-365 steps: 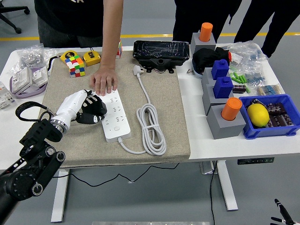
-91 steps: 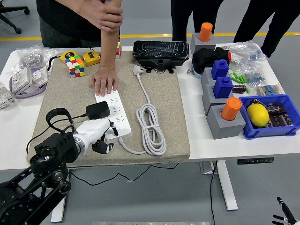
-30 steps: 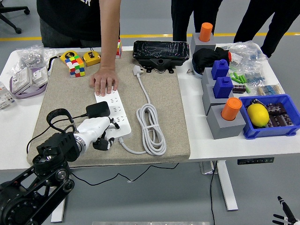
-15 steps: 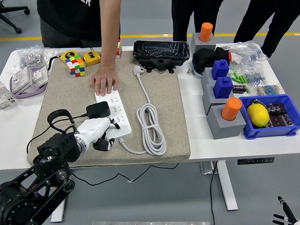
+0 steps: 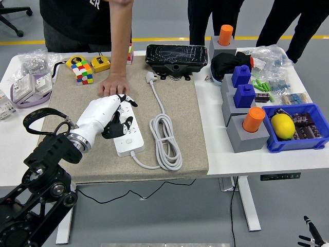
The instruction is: Pick up the plug,place it near the board,insert it into the board,press the button
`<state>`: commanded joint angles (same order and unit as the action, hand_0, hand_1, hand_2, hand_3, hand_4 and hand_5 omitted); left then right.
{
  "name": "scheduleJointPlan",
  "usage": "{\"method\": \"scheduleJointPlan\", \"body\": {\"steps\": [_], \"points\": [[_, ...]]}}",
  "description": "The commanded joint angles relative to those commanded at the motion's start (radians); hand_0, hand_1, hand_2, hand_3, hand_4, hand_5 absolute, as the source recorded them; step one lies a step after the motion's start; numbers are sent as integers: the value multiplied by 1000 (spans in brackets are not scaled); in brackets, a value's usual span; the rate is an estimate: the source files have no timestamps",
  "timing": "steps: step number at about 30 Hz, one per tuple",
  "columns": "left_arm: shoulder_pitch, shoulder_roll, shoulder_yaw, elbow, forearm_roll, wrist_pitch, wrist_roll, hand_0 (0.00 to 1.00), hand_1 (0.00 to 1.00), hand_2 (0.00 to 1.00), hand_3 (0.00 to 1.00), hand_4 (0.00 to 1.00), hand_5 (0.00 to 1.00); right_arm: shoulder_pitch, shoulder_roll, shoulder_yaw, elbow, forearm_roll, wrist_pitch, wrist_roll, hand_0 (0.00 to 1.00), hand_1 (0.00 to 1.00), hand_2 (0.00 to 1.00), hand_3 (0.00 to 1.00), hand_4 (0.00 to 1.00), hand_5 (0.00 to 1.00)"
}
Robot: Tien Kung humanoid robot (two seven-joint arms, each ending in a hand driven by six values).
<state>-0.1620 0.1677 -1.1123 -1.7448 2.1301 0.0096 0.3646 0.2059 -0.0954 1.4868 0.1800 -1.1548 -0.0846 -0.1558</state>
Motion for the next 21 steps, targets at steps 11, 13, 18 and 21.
{"method": "scheduleJointPlan", "body": {"steps": [11, 13, 18, 21], "points": [[18, -6, -44, 15, -104, 150, -92, 998, 998, 982, 917, 973, 368, 0, -2, 5, 0, -5, 2, -4, 788, 715, 682, 668, 998, 998], [21, -2, -43, 10, -100, 147, -89, 998, 998, 998, 963, 993, 402, -4, -2, 6, 0, -9, 3, -5, 788, 715, 681, 668, 998, 998], [39, 8, -48, 0, -96, 142, -86, 998, 998, 998, 977, 993, 398, -9, -5, 2, 0, -11, 3, -7, 787, 715, 682, 668, 998, 998], [57, 10, -71, -7, -95, 146, -90, 998, 998, 998, 977, 993, 398, -7, -8, -3, 0, -7, 2, -6, 787, 715, 682, 668, 998, 998]]}}
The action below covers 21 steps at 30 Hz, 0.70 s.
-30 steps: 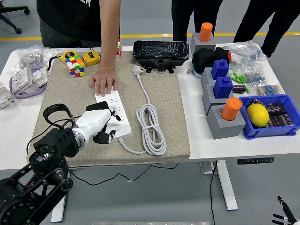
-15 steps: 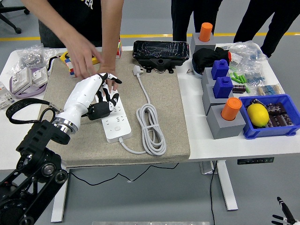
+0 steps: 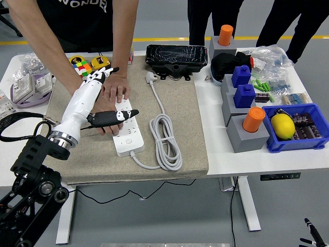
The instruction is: Pick up the plug,place it near the board,insert it into the board,press the button
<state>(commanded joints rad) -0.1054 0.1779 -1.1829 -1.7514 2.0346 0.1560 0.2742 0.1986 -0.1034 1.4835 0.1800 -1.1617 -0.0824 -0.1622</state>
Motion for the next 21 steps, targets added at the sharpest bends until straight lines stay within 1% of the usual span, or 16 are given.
{"method": "scheduleJointPlan", "body": {"steps": [2, 3, 5, 11, 14, 21], "points": [[7, 1, -9, 0, 2, 2, -1, 998, 998, 998, 977, 993, 398, 1, -2, 1, 0, 0, -1, -1, 787, 715, 682, 668, 998, 998], [9, 3, -10, 0, 1, 2, -1, 998, 998, 998, 978, 998, 437, 1, -3, 3, 0, -2, -1, -3, 786, 715, 682, 668, 998, 998], [14, 9, -12, -3, 2, 1, -1, 998, 998, 998, 978, 998, 437, -1, -3, 5, 0, -3, -1, -4, 786, 715, 682, 668, 998, 998], [24, 9, -20, -6, 6, 1, -1, 998, 998, 998, 980, 998, 451, -2, 0, 4, 0, -2, -1, -2, 786, 715, 682, 668, 998, 998], [25, 14, -14, -9, 8, 2, -1, 998, 998, 998, 980, 998, 451, -2, 1, 4, 0, -2, -1, -2, 786, 715, 682, 668, 998, 998], [23, 15, -9, -11, 11, -3, -1, 998, 998, 998, 979, 998, 454, -2, -3, 6, 0, -3, -1, -3, 786, 715, 682, 668, 998, 998]]}}
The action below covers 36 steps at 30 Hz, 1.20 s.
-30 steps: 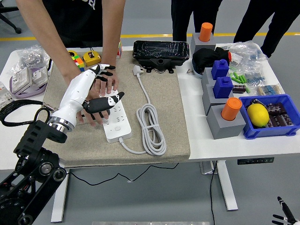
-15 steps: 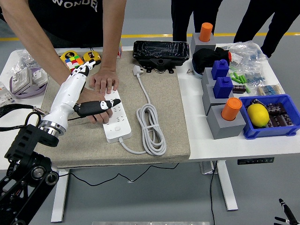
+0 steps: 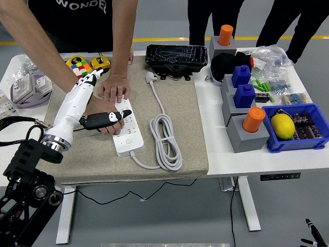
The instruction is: Pick up the plug,place it near the board,insert it into the board,press the button
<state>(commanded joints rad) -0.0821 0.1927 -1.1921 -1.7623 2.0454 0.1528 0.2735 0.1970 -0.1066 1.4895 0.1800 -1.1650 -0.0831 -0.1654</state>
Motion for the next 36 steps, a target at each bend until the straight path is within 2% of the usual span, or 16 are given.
{"method": "scheduleJointPlan", "body": {"steps": [4, 11, 12, 15, 17, 18, 20, 23, 24, 27, 36], "points": [[1, 1, -5, -5, 2, 0, -1, 998, 998, 998, 979, 998, 454, 0, -1, 3, 0, 1, -1, 0, 786, 715, 682, 668, 998, 998], [9, -15, -64, 0, 14, 4, -12, 998, 998, 998, 983, 998, 452, -6, 4, 10, 0, -2, -1, 1, 786, 715, 682, 667, 998, 998], [13, -22, -83, 10, 11, 19, -24, 998, 998, 998, 984, 998, 479, -5, 5, 9, 0, -2, -1, 2, 786, 715, 681, 667, 998, 998], [27, -41, -122, 26, 4, 61, -59, 998, 998, 998, 984, 998, 479, -3, 5, 6, 0, 2, -1, 3, 786, 715, 681, 667, 998, 998], [44, -60, -160, 37, -27, 133, -126, 998, 998, 998, 984, 998, 479, -3, 6, 7, 0, 2, -1, 4, 786, 715, 681, 667, 998, 998], [49, -66, -172, 38, -33, 158, -145, 998, 998, 998, 992, 998, 688, -4, 7, 8, 0, 1, -1, 4, 787, 715, 681, 668, 998, 998], [59, -76, -208, 33, -35, 197, -170, 998, 998, 998, 992, 998, 688, -6, 7, 10, 0, 0, -1, 3, 787, 715, 681, 668, 998, 998], [66, -77, -242, 31, -35, 206, -173, 998, 998, 998, 992, 998, 688, -6, 7, 16, 0, -4, 0, 1, 787, 715, 681, 668, 998, 998], [70, -77, -250, 28, -31, 200, -169, 998, 998, 998, 987, 998, 722, -5, 7, 15, 0, -3, -1, 2, 787, 715, 681, 668, 998, 998], [78, -76, -264, 28, -28, 194, -162, 998, 998, 998, 987, 998, 722, -5, 8, 12, 0, 1, -1, 3, 787, 715, 681, 668, 998, 998], [77, -67, -259, 16, -12, 166, -152, 998, 998, 996, 980, 998, 727, 0, 7, 11, 0, 2, -1, 4, 787, 715, 680, 667, 998, 998]]}}
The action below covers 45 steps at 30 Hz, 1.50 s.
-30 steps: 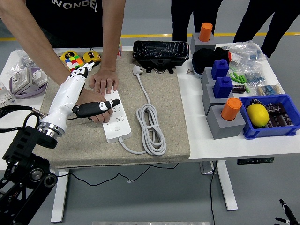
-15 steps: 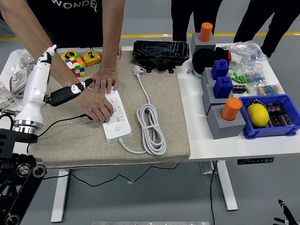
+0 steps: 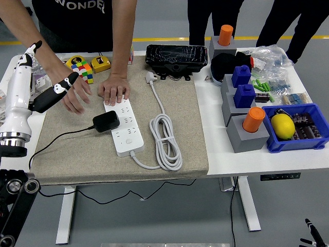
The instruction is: Pick up the plug,place it near the board,insert it into the board,press the button
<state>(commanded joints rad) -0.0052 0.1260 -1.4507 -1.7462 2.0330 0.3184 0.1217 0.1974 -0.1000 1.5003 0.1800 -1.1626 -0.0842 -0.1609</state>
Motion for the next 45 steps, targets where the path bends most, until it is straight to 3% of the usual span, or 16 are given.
{"method": "scheduleJointPlan", "body": {"steps": [5, 6, 11, 12, 17, 18, 23, 24, 35, 45], "points": [[3, 30, 38, -28, 52, -69, 21, 998, 998, 996, 980, 998, 727, 3, -2, 6, 0, -4, 0, -1, 787, 715, 680, 667, 998, 998], [4, 37, 51, -33, 81, -101, 36, 477, 545, 550, 890, 921, 304, 4, -3, 6, 0, -3, -1, 0, 788, 714, 681, 667, 998, 998], [7, 59, 117, -33, 142, -207, 74, 477, 545, 550, 890, 921, 304, 5, -2, 6, 0, -2, 0, 1, 788, 714, 681, 667, 998, 998], [7, 60, 121, -33, 144, -211, 76, 271, 264, 366, 750, 661, 2, 5, -2, 5, 0, -2, 0, 1, 786, 715, 680, 667, 998, 998], [-5, 73, 205, -33, 177, -257, 103, 271, 264, 366, 750, 661, 2, 6, -2, 8, 0, -6, 1, 1, 786, 715, 680, 667, 998, 998], [-11, 77, 230, -33, 181, -266, 108, 200, 59, 166, 645, 547, 2, 6, -3, 7, 0, -4, 0, 1, 787, 715, 681, 667, 998, 998], [-29, 85, 295, -32, 184, -290, 118, 200, 59, 166, 645, 547, 2, 7, -5, 8, 0, -4, -1, 0, 787, 715, 681, 667, 998, 998], [-32, 85, 303, -24, 182, -295, 119, 168, 2, 105, 655, 379, 2, 7, -5, 8, 0, -4, -1, 0, 787, 715, 681, 667, 998, 998], [-52, 93, 357, 99, 176, -391, 157, 153, 2, 98, 664, 393, 2, 5, -7, 10, 0, -7, -3, -1, 787, 715, 682, 668, 998, 998], [-65, 89, 391, 160, 165, -390, 155, 158, 2, 97, 726, 395, 2, 8, -8, 9, 0, -3, -4, 0, 791, 715, 682, 668, 998, 998]]}}
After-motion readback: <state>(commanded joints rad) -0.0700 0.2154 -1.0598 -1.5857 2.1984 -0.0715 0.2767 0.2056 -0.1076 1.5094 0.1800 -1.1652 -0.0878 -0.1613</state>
